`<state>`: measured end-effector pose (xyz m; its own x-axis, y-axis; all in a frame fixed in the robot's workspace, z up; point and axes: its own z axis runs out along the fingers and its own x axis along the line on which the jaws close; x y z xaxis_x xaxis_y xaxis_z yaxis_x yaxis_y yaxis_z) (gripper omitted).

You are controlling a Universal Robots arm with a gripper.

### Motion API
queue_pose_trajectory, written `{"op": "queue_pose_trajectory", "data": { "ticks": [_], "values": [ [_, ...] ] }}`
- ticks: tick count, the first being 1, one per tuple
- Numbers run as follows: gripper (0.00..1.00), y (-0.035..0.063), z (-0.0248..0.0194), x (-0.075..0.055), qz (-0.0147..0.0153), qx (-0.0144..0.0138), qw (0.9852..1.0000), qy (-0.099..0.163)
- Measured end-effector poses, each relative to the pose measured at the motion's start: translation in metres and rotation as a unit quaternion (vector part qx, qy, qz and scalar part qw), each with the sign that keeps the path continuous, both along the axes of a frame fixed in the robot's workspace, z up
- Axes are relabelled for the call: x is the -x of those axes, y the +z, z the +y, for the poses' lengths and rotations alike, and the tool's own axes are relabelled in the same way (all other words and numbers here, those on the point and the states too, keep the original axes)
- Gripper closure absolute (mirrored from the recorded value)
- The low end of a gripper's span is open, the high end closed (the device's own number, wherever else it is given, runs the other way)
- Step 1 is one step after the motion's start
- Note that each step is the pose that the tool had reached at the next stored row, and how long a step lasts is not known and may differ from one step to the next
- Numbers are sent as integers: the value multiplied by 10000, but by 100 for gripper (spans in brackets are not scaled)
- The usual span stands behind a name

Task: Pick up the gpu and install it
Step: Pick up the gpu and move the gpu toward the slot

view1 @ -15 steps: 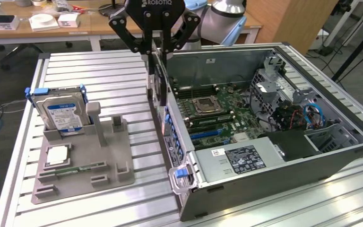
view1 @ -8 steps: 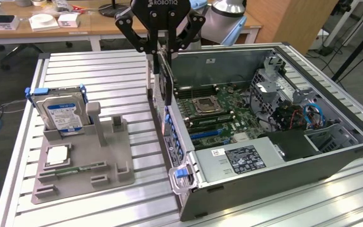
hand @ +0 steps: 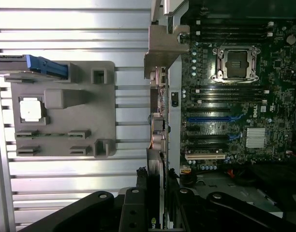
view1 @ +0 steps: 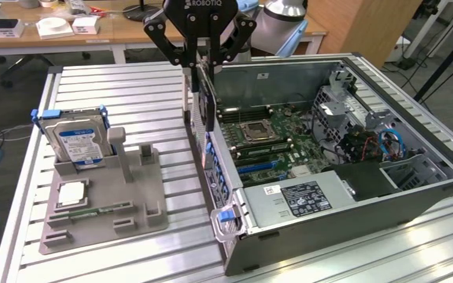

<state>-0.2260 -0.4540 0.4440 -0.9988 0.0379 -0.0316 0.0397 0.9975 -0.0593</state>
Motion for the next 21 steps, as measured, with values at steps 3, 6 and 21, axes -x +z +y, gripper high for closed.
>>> {"op": "queue_pose_trajectory", "data": {
  "ticks": [3,6,21],
  "values": [
    [74,0,0,-1,0,0,10000,0],
    [74,0,0,-7,0,0,10000,0],
    [74,0,0,-92,0,0,10000,0]
  ]
}}
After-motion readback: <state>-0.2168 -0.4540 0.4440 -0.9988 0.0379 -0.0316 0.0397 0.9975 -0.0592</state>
